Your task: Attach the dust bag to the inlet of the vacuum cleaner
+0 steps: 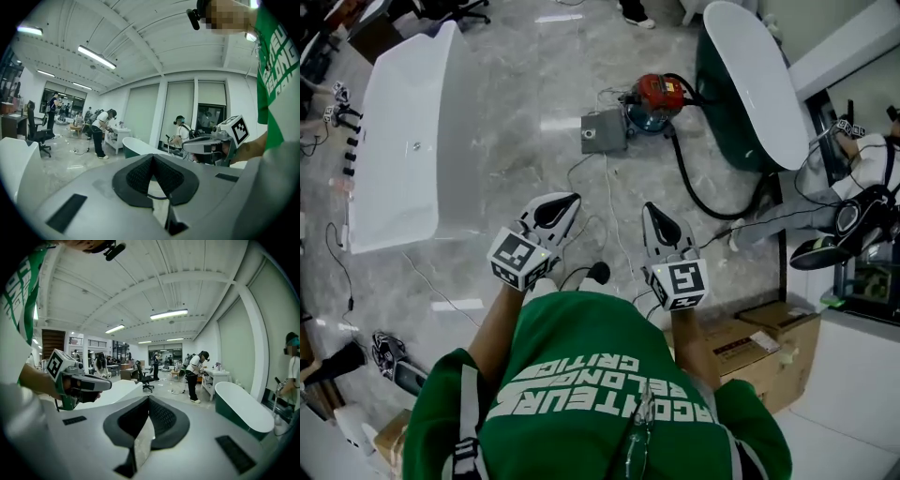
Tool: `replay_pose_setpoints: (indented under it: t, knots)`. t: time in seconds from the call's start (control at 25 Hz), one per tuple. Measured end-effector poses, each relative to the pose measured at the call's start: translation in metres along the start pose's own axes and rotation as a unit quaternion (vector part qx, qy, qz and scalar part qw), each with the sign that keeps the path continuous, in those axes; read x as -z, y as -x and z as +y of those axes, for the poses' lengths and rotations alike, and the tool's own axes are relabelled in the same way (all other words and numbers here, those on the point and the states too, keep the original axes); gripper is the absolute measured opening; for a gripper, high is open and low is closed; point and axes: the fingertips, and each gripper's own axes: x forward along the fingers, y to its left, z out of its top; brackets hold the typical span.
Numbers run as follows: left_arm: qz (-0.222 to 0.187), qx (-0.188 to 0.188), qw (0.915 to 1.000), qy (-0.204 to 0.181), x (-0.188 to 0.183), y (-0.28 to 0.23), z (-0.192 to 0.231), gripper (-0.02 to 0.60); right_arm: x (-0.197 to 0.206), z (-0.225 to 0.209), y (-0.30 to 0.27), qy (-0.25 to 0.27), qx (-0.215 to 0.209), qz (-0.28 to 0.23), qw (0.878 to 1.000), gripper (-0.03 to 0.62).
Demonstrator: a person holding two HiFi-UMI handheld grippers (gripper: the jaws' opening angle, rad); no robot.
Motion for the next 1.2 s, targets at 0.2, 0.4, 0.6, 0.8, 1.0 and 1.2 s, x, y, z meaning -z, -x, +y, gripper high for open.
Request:
replay_pose_setpoints:
  t: [0.2,0.4,0.6,0.8,1.0,1.2]
  knots:
    - [-0.007,-0.012,0.9999,0.008,-0.001,-0.012,-0.014,0.002,0.003,-0.009,-0.003,0.013,-0.026,0.007,1.000,0.008]
    - [-0.011,-0.017,0.9994,0.028,0.010,-0.026,-0.010,0.002,0.011,-0.022,-0.023,0.017,-0.031,0.020,0.999,0.008]
    - [-0.016,-0.012,0.9990,0.041,0.008,-0.031,0.017,0.002,0.005,-0.025,-0.057,0.018,-0.028,0.029,0.999,0.008]
    - [-0.024,0.008,0.9988,0.042,0.008,-0.039,0.077,0.002,-0.004,-0.021,-0.111,0.023,-0.007,0.037,0.999,0.008]
    - [-0.019,0.034,0.9987,0.033,-0.008,-0.051,0.163,0.002,-0.026,-0.019,-0.183,0.008,0.022,0.046,0.999,0.008]
    - [-0.010,0.062,0.9977,0.024,-0.020,-0.045,0.236,0.002,-0.045,-0.002,-0.246,0.000,0.045,0.052,0.998,0.008]
